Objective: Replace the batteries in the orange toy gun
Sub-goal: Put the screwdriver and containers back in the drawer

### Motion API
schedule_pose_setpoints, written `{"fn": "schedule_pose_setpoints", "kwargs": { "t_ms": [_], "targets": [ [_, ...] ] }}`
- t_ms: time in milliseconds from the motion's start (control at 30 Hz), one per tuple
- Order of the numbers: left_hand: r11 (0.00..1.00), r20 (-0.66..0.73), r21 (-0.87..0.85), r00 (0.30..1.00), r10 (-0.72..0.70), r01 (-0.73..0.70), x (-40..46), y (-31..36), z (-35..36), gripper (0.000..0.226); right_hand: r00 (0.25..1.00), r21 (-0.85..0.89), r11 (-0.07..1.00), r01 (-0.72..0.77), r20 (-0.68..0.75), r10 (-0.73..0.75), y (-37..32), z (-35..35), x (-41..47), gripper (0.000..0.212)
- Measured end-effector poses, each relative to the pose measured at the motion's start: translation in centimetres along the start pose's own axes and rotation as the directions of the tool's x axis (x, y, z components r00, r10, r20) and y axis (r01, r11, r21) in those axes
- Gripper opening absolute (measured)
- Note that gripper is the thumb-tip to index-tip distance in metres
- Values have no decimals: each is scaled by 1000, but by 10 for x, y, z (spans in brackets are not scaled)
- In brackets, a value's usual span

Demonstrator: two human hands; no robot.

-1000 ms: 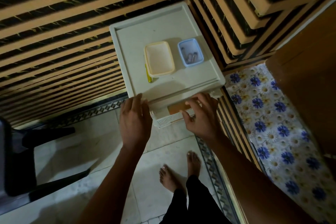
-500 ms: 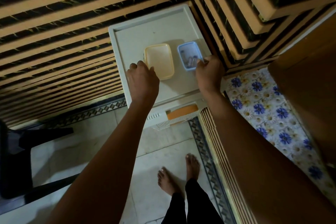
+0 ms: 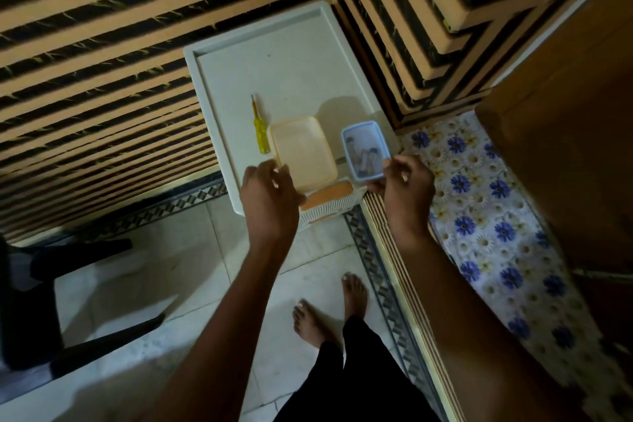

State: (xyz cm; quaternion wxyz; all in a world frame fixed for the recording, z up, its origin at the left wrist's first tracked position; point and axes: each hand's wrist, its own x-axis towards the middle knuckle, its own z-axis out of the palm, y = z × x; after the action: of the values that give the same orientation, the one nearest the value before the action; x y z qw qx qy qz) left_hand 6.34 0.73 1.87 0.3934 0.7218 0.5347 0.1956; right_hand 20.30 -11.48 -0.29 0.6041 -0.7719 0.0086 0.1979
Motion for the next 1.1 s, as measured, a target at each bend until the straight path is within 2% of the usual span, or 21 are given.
{"fn": "schedule_pose_setpoints", "kwargs": {
  "t_ms": [67, 167, 200, 333, 433, 533, 733, 900, 1000, 1100],
  "targets": [
    [996, 28, -87, 999, -21, 23, -34, -5, -1, 25, 998, 15, 1000, -14, -56, 15, 20, -20, -17, 13],
    [985, 85, -156, 994, -65, 78, -78, -18, 3, 27, 994, -29, 999, -23, -112, 20, 61, -46, -34, 3],
    [983, 104, -161, 992, -72, 89, -91, -25, 7, 27, 991, -38, 998, -42, -127, 37, 73, -53, -39, 1],
    [979, 170, -145, 978, -119, 144, -120, -51, 24, 27, 978, -67, 991, -118, -182, 104, 105, -63, -47, 14],
    [960, 203, -121, 953, -224, 251, -122, -78, 47, 25, 984, -137, 987, -81, -171, 57, 138, -61, -39, 11],
    [928, 177, -133, 929, -324, 349, -107, -104, 68, 27, 991, -182, 982, -58, -126, 35, 164, -51, -23, 4],
    [911, 120, -161, 924, -363, 379, -46, -160, 113, 33, 995, -152, 984, -91, -42, 85, 202, -6, 21, 15],
    [905, 88, -204, 928, -363, 373, 4, -177, 139, 34, 978, 11, 979, -204, -36, 204, 217, 42, 55, 10],
    [841, 129, -287, 888, -440, 459, 19, -181, 149, 24, 965, 104, 964, -246, -62, 254, 223, 65, 75, 8],
    [809, 125, -344, 877, -463, 476, 32, -184, 155, 29, 968, 101, 971, -216, -110, 227, 231, 81, 91, 8]
  ]
}}
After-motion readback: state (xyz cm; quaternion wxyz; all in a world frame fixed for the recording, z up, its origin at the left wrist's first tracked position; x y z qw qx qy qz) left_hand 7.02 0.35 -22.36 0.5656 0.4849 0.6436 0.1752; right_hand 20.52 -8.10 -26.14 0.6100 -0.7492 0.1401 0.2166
